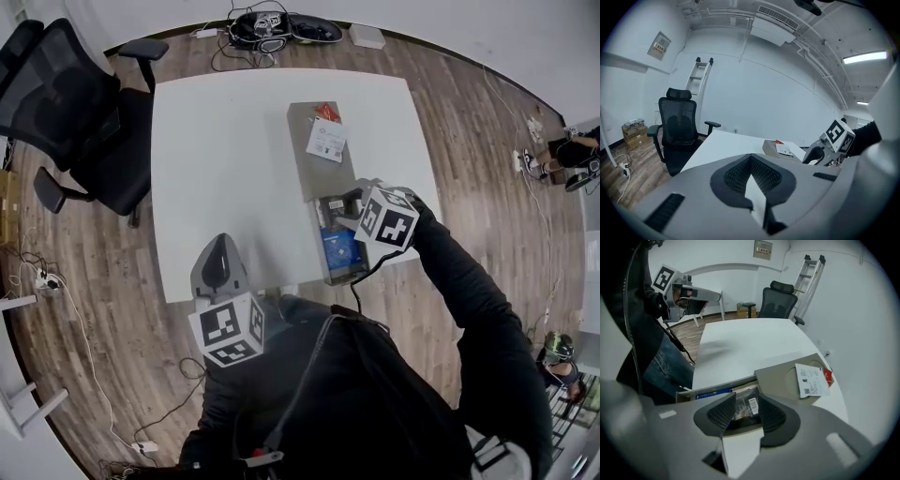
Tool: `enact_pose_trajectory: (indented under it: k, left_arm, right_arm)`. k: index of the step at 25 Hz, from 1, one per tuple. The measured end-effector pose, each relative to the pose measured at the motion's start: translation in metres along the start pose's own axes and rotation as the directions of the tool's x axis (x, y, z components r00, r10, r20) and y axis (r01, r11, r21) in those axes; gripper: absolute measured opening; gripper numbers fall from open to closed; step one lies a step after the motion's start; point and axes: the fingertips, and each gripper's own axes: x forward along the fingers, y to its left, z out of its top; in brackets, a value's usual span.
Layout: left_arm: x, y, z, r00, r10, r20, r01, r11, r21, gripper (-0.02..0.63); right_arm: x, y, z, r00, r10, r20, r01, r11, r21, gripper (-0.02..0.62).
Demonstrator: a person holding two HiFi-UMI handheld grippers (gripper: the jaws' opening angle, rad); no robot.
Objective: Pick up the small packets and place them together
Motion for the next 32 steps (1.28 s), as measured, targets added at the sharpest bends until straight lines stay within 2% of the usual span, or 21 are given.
enact_pose_trajectory:
  k: [4,15,20,24,28,32]
  left_arm:
    - [-0.007,0.000,-0.004,1.000,0.004,-0.005,-0.004,1.000,-0.001,-0.002]
    - [-0.019,0.010,-0.006,0.999,0.036,-0.002,-0.036,0.999,-0.011,-0.002]
    - [-0.021,0.014,-0.007,0.999,0.047,-0.005,-0.047,0.999,-0.017,-0.002]
    - [-0.022,0.014,-0.007,0.999,0.048,-0.005,-0.049,0.999,-0.018,-0.002]
    - [-0.020,0.013,-0.008,0.999,0.045,-0.003,-0.045,0.999,-0.020,-0.002]
    - [-0.019,0.013,-0.007,0.999,0.047,-0.001,-0.047,0.999,-0.020,-0.002]
  right_arm:
    - [0.016,0.019,-0.003,0.999,0.040,-0.020,-0.040,0.999,-0.007,0.166]
    - [0.053,0.032,-0.029,0.982,0.050,-0.184,-0.064,0.996,-0.069,0.173]
    - [0.063,0.029,-0.031,0.978,0.001,-0.210,-0.019,0.996,-0.087,0.177]
    - [0.063,0.031,-0.030,0.974,0.013,-0.227,-0.028,0.998,-0.061,0.181]
    - [0.064,0.031,-0.033,0.974,0.037,-0.224,-0.043,0.999,-0.021,0.163]
    - [0.062,0.031,-0.032,0.972,0.042,-0.231,-0.049,0.998,-0.026,0.139]
